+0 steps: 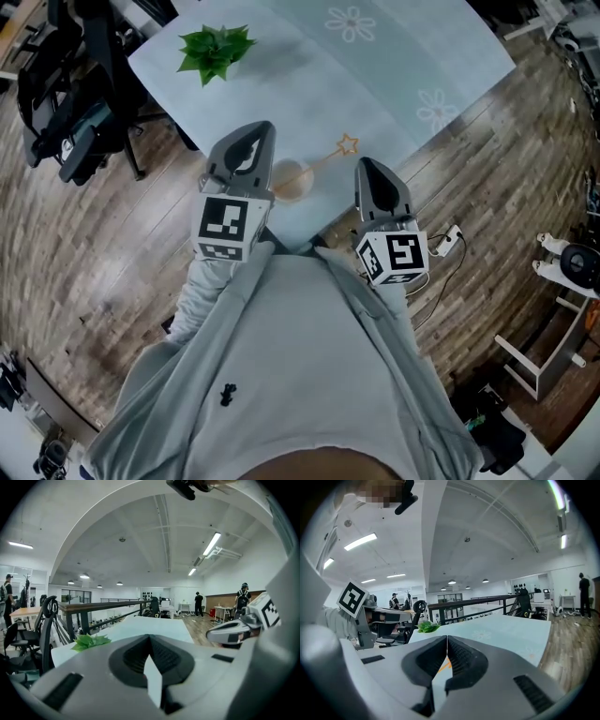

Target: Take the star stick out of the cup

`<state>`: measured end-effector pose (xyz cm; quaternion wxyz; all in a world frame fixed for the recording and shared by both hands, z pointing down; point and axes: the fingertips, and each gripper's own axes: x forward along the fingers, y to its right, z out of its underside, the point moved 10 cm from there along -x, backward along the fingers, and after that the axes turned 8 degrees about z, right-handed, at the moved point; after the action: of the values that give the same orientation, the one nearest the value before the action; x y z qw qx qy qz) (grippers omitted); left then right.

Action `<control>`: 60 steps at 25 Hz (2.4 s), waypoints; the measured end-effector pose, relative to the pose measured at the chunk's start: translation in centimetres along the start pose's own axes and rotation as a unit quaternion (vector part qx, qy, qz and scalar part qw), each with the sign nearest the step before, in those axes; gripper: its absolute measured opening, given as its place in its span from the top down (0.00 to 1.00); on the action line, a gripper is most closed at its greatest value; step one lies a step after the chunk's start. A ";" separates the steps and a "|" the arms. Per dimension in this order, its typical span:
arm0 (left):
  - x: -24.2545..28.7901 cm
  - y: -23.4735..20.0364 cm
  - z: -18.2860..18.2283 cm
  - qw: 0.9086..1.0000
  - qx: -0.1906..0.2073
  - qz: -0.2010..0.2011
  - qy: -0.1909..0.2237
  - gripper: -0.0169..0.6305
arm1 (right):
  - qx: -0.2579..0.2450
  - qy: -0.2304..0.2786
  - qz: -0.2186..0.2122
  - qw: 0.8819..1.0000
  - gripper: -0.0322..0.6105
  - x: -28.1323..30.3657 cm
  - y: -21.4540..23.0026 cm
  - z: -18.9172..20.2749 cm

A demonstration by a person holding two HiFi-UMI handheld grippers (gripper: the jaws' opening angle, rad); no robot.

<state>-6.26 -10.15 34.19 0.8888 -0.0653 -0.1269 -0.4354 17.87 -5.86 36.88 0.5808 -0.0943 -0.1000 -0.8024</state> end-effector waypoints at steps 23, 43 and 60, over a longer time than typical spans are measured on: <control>-0.4 -2.2 0.8 0.999 -0.006 0.036 -0.001 0.94 | 0.058 -0.046 0.011 0.997 0.91 1.2 -2.4 2.1; 0.3 -2.5 1.8 0.999 -0.018 0.037 -0.012 0.94 | 0.112 -0.120 -0.029 0.986 0.72 5.0 -3.2 7.5; 1.4 -1.7 2.2 0.999 -0.021 0.039 -0.023 0.94 | 0.143 -0.116 -0.046 0.982 0.72 6.2 -3.7 9.4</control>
<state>-7.16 -11.81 36.70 0.9002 -0.0993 -0.1356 -0.4017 12.76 -7.90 47.36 0.5356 -0.0982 -0.2843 -0.7891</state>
